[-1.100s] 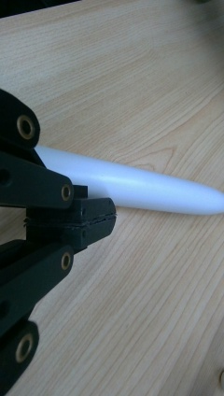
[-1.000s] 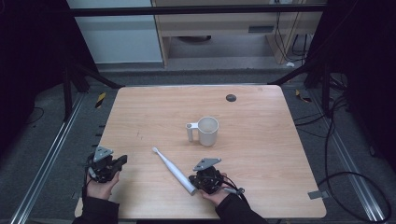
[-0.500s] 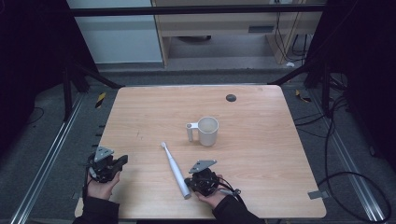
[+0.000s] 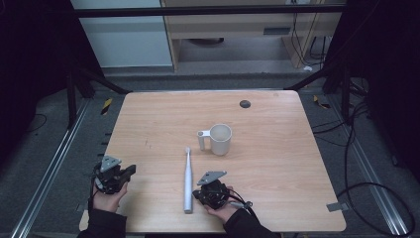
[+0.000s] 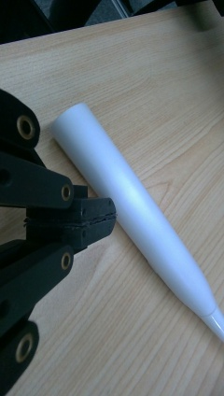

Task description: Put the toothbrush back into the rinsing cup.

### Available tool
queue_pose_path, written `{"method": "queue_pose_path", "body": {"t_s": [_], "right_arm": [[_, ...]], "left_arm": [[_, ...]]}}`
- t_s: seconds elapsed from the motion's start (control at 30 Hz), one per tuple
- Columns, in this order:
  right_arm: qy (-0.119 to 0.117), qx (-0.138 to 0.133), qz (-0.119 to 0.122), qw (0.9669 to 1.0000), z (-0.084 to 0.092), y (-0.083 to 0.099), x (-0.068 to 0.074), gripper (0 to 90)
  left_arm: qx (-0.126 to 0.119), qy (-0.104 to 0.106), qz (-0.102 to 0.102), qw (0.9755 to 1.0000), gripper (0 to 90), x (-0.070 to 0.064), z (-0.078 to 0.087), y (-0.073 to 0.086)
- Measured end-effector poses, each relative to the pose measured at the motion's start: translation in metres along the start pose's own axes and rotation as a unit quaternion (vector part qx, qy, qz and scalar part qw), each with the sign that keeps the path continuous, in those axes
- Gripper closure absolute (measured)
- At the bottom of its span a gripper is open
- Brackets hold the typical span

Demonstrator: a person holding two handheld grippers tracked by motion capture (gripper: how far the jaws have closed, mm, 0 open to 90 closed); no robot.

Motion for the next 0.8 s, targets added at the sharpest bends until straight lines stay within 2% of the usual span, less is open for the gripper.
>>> {"method": "queue_pose_path", "body": {"t_s": [0.1,0.2,0.27,0.37,0.5,0.63,0.77,0.8], "right_arm": [[0.012,-0.007,0.0,0.9999,0.006,0.0,-0.006,89.4],[0.031,-0.02,-0.006,0.9993,0.017,0.0,-0.018,86.7],[0.054,-0.031,-0.015,0.998,0.028,0.001,-0.032,85.1],[0.094,-0.049,-0.027,0.994,0.046,0.003,-0.057,82.0],[0.141,-0.073,-0.054,0.9859,0.074,0.009,-0.087,78.0],[0.185,-0.092,-0.075,0.9756,0.101,0.02,-0.114,72.1],[0.227,-0.097,-0.09,0.9647,0.123,0.036,-0.135,64.8],[0.241,-0.1,-0.091,0.961,0.129,0.043,-0.141,63.2]], "left_arm": [[-0.001,0.001,-0.002,1.0,89.3,-0.001,0.0,-0.001],[-0.002,0.004,-0.005,1.0,89.2,-0.005,0.0,-0.002],[0.0,0.007,-0.008,0.9999,89.2,-0.008,-0.001,-0.003],[-0.001,0.013,-0.014,0.9998,89.1,-0.013,-0.002,-0.007],[0.005,0.019,-0.021,0.9996,88.7,-0.02,-0.006,-0.011],[0.006,0.022,-0.032,0.9992,88.2,-0.027,-0.009,-0.015],[0.012,0.028,-0.039,0.9988,87.5,-0.032,-0.011,-0.019],[0.014,0.03,-0.04,0.9986,87.4,-0.034,-0.012,-0.02]]}}
Point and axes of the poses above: each handheld gripper's, and its own axes: z roughly backward along the jaws, y roughly out of its underside, x roughly to its left, the point moved 4 cm from there along -z, roughly forward along the jaws, and after that the axes turned 7 degrees about y, right-handed, at the moved point
